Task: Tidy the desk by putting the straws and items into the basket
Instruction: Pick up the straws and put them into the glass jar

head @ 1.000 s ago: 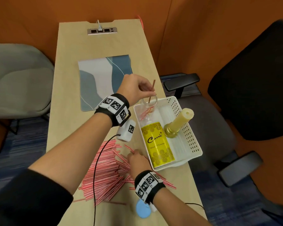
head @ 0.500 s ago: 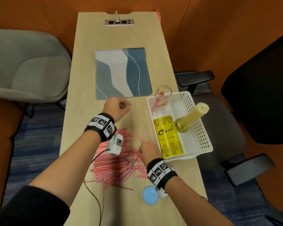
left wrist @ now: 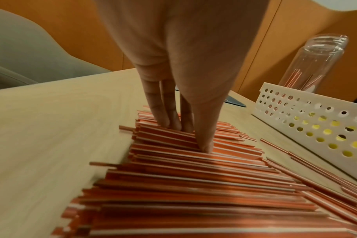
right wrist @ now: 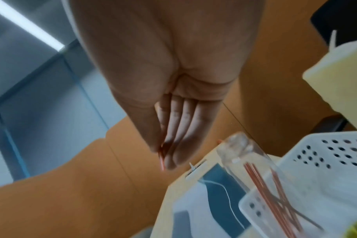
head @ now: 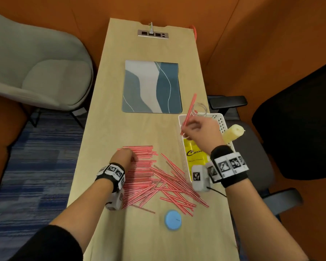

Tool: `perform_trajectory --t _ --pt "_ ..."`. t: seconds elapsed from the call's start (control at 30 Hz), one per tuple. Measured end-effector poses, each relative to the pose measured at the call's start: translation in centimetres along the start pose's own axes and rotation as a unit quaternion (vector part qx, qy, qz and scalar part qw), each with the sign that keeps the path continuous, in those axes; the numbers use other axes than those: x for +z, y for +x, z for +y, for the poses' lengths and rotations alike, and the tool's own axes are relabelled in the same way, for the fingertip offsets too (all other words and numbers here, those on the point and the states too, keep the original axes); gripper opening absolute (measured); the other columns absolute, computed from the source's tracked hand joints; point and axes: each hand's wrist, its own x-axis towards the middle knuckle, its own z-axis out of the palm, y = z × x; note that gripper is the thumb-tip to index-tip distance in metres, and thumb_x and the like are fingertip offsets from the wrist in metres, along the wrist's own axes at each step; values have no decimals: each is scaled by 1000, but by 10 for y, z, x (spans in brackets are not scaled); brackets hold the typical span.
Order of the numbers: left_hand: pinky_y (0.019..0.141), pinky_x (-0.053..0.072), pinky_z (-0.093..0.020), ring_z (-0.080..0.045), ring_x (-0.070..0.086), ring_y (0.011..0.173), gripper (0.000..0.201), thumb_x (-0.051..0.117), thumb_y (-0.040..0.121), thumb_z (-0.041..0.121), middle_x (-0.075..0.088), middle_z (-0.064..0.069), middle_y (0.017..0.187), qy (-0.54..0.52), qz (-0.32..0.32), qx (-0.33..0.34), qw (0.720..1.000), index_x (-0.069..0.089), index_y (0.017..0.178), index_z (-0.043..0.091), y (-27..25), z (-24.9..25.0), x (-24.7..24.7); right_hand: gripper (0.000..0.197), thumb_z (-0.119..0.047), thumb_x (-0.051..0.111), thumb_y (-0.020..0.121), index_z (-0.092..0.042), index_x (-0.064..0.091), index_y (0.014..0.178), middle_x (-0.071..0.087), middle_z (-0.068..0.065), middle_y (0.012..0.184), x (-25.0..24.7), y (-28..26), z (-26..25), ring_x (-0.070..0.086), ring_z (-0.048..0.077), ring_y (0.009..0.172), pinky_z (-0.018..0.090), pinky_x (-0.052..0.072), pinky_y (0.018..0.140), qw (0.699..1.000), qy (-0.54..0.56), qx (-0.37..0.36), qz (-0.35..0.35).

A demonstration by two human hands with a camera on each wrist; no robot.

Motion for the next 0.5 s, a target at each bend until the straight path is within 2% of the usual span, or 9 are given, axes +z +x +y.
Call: perform_trajectory --t 0.07,0.13,0.2,0.3,0.4,0.5 --pt "91 51 -26 -14 68 94 17 82 77 20 74 4 102 -3 -1 4 1000 76 93 23 1 -1 2 10 -8 72 86 -4 69 96 73 9 73 -22 14 -10 72 20 68 31 61 68 998 22 -26 59" --pt "87 53 -27 -14 68 90 13 83 76 20 74 5 96 -8 -4 -2 1000 75 85 26 1 -2 3 10 -11 73 85 -9 68 94 72 2 67 -38 32 -8 73 15 67 33 61 73 991 -5 -43 130" --pt "87 53 -27 -16 69 89 13 82 75 19 74 4 94 -8 4 -7 1000 75 84 26 2 -4 4 10 -15 73 85 -14 67 93 70 -5 64 -47 53 1 72 9 68 36 60 79 983 -44 -45 173" --pt "87 51 -25 -16 68 90 12 80 78 19 74 4 97 -15 16 3 1000 77 89 23 3 -6 4 8 -18 69 87 -15 68 94 70 -4 66 -50 76 15 69 9 71 35 56 86 976 -98 -38 191" --pt "86 49 -23 -16 68 92 9 74 84 20 74 3 98 -9 30 15 999 77 92 22 5 -8 4 12 -19 67 89 -14 72 99 68 -4 69 -45 88 27 61 5 68 25 51 82 973 -144 -16 178" --pt "89 47 -23 -16 67 97 10 72 87 22 73 4 103 -8 25 28 999 77 95 20 6 -11 5 15 -21 69 88 -13 74 100 66 -5 71 -39 95 38 61 8 70 27 52 82 974 -158 0 162"
